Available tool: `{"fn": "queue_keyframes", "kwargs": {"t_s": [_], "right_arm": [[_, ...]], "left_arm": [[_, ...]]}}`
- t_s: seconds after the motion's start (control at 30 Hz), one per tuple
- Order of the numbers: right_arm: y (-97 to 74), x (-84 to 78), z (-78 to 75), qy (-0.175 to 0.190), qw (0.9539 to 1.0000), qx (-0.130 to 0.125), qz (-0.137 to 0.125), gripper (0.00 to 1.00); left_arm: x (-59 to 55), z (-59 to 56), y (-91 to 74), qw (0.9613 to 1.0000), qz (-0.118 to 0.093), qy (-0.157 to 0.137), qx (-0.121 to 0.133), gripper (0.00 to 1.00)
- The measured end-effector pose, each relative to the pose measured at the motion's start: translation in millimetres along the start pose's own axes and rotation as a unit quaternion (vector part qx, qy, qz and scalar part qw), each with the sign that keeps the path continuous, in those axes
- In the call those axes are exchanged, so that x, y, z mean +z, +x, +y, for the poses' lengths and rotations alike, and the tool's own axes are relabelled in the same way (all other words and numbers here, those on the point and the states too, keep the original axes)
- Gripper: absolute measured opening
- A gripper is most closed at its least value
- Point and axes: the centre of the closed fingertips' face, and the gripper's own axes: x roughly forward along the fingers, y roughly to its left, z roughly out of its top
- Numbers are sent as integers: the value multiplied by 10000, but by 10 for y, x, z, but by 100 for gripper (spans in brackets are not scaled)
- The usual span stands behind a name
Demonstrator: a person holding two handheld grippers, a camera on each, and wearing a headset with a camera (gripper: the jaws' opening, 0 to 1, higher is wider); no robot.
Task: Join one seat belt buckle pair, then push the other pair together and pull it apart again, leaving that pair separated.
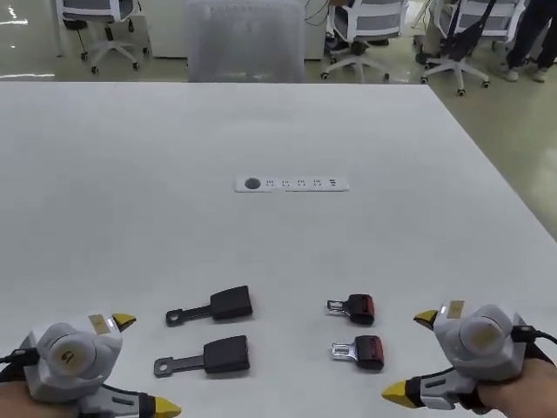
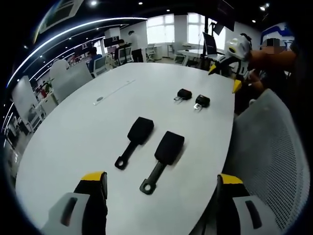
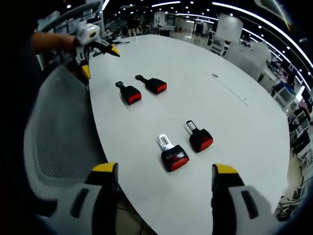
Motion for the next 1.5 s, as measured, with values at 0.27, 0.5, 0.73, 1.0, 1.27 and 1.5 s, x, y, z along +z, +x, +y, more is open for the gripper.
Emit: {"fn": "queue_keyframes", "kwargs": {"t_s": [0.27, 0.5, 0.73, 1.0, 1.27, 1.5], "right_arm": [[126, -88, -87, -132, 9998, 111, 72, 73], [300, -111, -141, -412, 9986, 278, 179, 66], [475, -101, -144, -685, 9962, 447, 288, 62], [680, -150, -179, -914, 9926, 634, 496, 59], [798, -181, -194, -1181, 9879, 809, 598, 52], [923, -253, -235, -1250, 9844, 970, 770, 46]], "left_arm": [[-81, -49, 238, 9990, 290, 277, -176, 87], [-67, -89, 448, 9960, 499, 571, -463, 81], [19, -69, 599, 9933, 591, 772, -618, 69], [7, -72, 868, 9850, 865, 1211, -873, 57], [24, -134, 1046, 9802, 946, 1402, -1029, 54], [-3, -167, 1160, 9751, 1038, 1563, -1178, 49]]}}
